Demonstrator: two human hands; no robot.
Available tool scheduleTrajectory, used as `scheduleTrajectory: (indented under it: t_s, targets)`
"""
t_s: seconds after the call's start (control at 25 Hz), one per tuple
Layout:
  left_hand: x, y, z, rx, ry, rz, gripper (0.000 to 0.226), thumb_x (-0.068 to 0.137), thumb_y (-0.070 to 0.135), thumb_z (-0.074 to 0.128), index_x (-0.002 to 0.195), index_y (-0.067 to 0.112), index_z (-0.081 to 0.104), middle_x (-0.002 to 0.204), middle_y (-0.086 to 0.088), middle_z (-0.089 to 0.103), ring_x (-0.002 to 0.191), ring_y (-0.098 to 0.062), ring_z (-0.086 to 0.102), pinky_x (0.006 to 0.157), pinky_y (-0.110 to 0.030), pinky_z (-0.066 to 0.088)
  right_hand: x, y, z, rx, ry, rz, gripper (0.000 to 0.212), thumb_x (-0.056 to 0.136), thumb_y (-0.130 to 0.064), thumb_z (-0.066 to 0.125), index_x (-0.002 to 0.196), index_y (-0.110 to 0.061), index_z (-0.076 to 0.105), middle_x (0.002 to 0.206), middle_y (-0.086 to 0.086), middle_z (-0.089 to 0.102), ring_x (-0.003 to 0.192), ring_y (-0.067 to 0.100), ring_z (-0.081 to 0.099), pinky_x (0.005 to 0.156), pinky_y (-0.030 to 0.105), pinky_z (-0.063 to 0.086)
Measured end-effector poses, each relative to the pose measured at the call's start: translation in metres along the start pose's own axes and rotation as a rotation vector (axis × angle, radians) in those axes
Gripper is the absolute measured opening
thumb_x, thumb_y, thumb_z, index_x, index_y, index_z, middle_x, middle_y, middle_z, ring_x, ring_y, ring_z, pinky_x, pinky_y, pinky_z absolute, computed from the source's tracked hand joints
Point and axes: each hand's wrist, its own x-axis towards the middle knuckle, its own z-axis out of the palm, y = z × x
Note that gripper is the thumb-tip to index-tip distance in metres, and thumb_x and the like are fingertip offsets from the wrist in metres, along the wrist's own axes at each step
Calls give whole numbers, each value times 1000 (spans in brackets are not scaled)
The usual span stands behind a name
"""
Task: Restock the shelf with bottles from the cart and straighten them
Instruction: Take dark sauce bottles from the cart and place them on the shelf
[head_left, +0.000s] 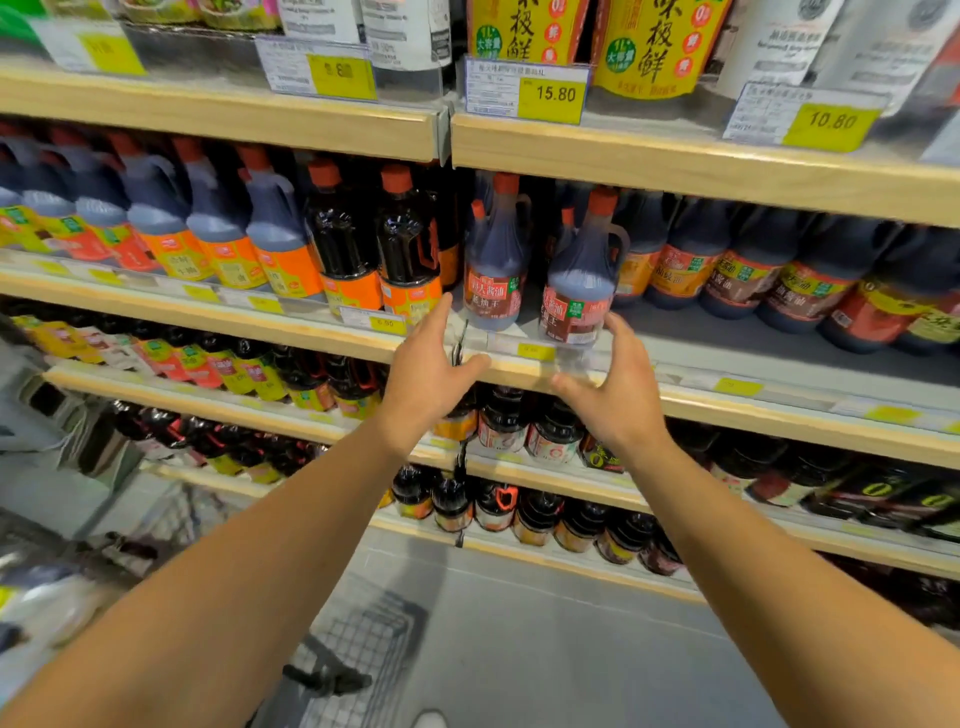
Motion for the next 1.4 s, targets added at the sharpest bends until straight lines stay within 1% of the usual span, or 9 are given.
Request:
scheduleTrajectory:
  t_s: [0.12, 0.32, 0.48, 0.68, 0.8, 0.92, 1.04, 1.2, 1.4]
  targets:
    - [-72, 13, -33, 80, -45, -53, 82, 87, 43, 64, 152, 25, 18, 156, 4, 26, 143, -16, 24, 113, -38, 32, -56, -25, -11, -112, -198, -15, 91, 76, -42, 75, 148, -21, 24, 152, 1, 33, 139, 21, 30, 112, 34, 30]
    - [-192, 7, -106, 104, -41, -258, 78, 87, 44, 64, 150, 35, 19, 156, 10, 23, 143, -15, 24, 113, -37, 32, -138, -93, 2, -178, -489, -186, 91, 80, -43, 73, 150, -21, 20, 155, 2, 25, 141, 23, 27, 114, 39, 30]
    - [-280, -19, -171, 173, 21, -334, 78, 88, 40, 64, 151, 30, 20, 156, 5, 26, 140, -19, 31, 111, -39, 34, -186, -153, 47, -179, -641, -376, 90, 79, -46, 73, 149, -22, 22, 154, 3, 27, 142, 23, 26, 113, 39, 31]
    - [-375, -79, -263, 212, 200, -522, 76, 87, 39, 66, 149, 26, 25, 154, 1, 32, 136, -23, 37, 106, -37, 37, -248, -241, 132, -212, -838, -565, 85, 80, -50, 69, 148, -25, 24, 154, 0, 26, 141, 22, 26, 113, 41, 30]
    - [-418, -117, -316, 208, 290, -590, 74, 84, 34, 69, 147, 22, 32, 151, 0, 38, 135, -23, 38, 107, -39, 36, -284, -287, 186, -218, -908, -663, 85, 80, -51, 68, 148, -23, 26, 153, 1, 29, 140, 23, 29, 112, 43, 32]
    - [-456, -161, -369, 224, 331, -641, 73, 82, 33, 71, 145, 19, 37, 148, -2, 42, 133, -23, 42, 106, -39, 38, -320, -335, 238, -216, -952, -718, 83, 80, -46, 70, 147, -17, 29, 150, 5, 33, 138, 24, 31, 112, 37, 31]
    - [-480, -200, -407, 247, 381, -692, 72, 81, 28, 74, 144, 15, 39, 145, -7, 46, 131, -23, 44, 106, -33, 34, -340, -368, 285, -230, -984, -741, 81, 79, -43, 72, 145, -18, 32, 147, 5, 38, 135, 26, 36, 107, 36, 33]
    - [-487, -246, -435, 235, 408, -773, 73, 82, 24, 72, 145, 14, 37, 147, -7, 43, 133, -24, 42, 106, -28, 32, -337, -393, 340, -233, -1062, -757, 80, 79, -40, 74, 144, -18, 34, 144, 8, 40, 131, 29, 41, 101, 38, 39]
    - [-457, -299, -446, 246, 436, -819, 73, 83, 27, 70, 146, 18, 35, 146, -5, 44, 133, -22, 43, 106, -30, 34, -295, -412, 403, -251, -1073, -779, 77, 78, -34, 74, 142, -13, 38, 143, 9, 42, 132, 27, 40, 107, 38, 35]
